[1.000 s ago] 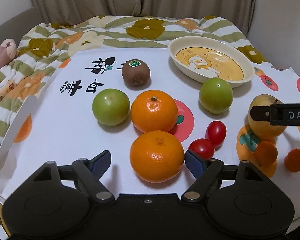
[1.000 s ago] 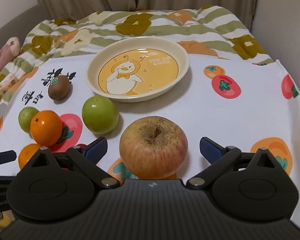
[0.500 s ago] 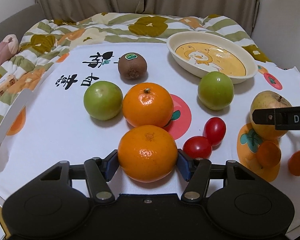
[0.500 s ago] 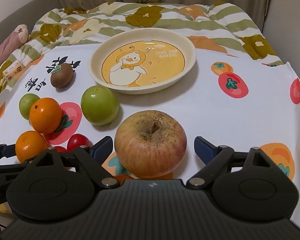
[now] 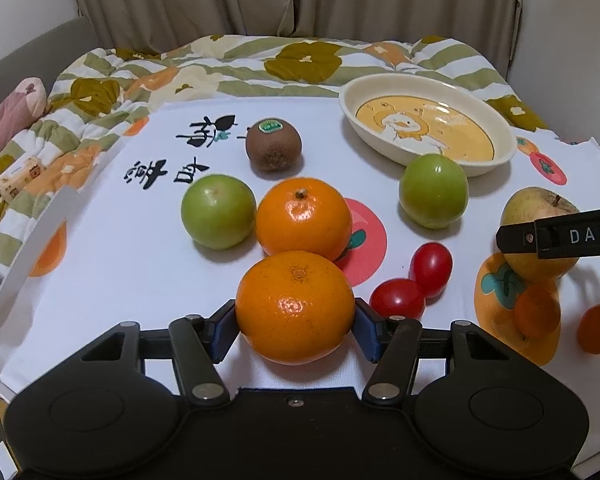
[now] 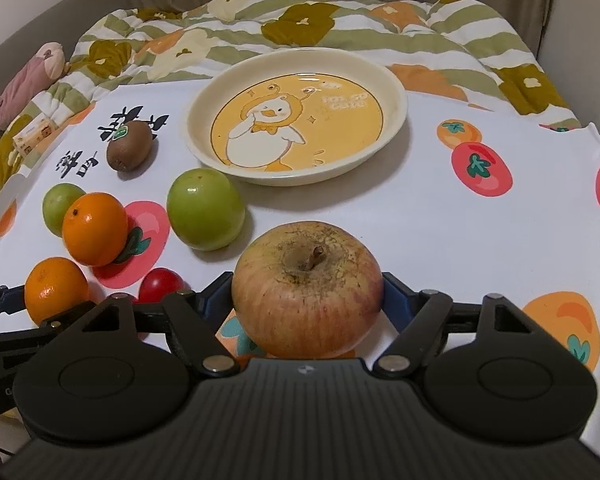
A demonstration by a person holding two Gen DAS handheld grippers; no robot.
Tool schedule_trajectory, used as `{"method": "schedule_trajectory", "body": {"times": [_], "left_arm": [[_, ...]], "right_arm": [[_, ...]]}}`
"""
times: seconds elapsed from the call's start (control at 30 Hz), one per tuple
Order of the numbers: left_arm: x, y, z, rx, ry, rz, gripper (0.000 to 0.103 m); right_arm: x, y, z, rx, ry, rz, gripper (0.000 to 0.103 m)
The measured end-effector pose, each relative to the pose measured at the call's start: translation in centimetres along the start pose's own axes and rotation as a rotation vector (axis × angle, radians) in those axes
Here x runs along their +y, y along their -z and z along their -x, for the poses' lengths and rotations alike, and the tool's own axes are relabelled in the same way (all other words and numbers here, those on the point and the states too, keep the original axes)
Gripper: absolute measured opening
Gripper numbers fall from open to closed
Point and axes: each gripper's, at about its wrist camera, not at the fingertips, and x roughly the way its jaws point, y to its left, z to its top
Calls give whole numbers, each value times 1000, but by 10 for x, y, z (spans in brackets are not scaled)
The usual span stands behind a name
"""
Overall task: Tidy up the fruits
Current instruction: 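Grasp the orange with the left tool while the right tool grasps the red apple, then lift the orange and lower it into the duck bowl with the left tool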
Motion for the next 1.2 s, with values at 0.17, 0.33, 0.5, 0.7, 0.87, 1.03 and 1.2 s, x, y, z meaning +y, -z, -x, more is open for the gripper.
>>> {"method": "schedule_trajectory", "body": {"times": [0.17,0.33,0.5,0.7,0.87,1.03,1.2], "left_arm": [[2,-13,17,-7,-17,13,63],[3,-31,46,-46,-46,21,63],[8,-61,79,-104,-46,28,63],[9,-103,99,-194,-27,-24,63],[2,-137,87,-226,33,-114,63],[-8,-172,52,-223,121,-193,63],[-25,-197,2,-197,204,-286,63]], "right_arm": [[2,-9,15,-22,-29,11,91],[2,-24,39,-51,-66,24,91],[-2,-43,69,-100,-89,32,91],[-8,-69,93,-159,-87,33,91],[-17,-91,92,-185,-61,-2,91],[-24,-112,80,-194,-8,-73,91],[-28,-130,58,-186,48,-129,91]]}}
